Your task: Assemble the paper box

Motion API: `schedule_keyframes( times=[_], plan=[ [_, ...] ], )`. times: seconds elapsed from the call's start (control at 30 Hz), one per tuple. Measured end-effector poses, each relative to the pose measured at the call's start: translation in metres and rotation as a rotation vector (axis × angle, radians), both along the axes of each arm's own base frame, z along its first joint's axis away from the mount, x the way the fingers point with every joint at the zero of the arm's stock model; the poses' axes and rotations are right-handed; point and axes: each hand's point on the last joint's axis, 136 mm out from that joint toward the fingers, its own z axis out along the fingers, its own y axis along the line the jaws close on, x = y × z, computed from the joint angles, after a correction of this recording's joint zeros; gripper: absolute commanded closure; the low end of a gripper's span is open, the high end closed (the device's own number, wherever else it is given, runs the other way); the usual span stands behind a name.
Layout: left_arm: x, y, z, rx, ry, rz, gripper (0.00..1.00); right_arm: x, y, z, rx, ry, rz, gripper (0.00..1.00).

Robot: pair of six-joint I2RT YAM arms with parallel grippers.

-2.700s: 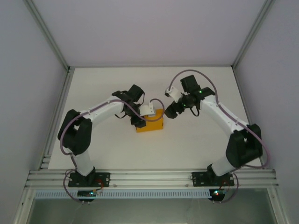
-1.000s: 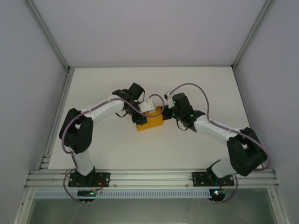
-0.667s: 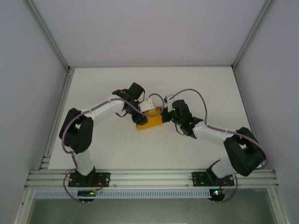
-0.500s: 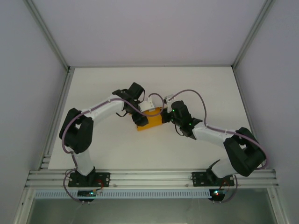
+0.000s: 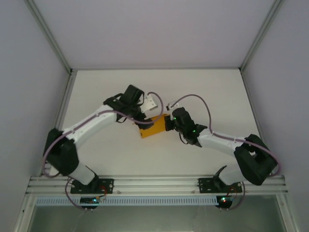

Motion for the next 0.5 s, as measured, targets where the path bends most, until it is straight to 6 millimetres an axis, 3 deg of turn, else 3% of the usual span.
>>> schedule_keyframes(
  times=[0.13,0.27,0.5],
  plan=[
    [-0.015,0.030,0.008,-0.035,-0.013,0.152,0.23,-0.001,-0.001,0.001,-0.020,0.028,-0.007,1.00],
    [-0.031,0.051,-0.005,-0.060,0.014,0.243,0.36,-0.001,-0.001,0.001,-0.045,0.071,-0.016,1.00],
    [-0.028,0.056,-0.019,-0.061,0.041,0.286,0.48,-0.003,0.003,0.001,-0.068,0.126,-0.003,1.00]
  ],
)
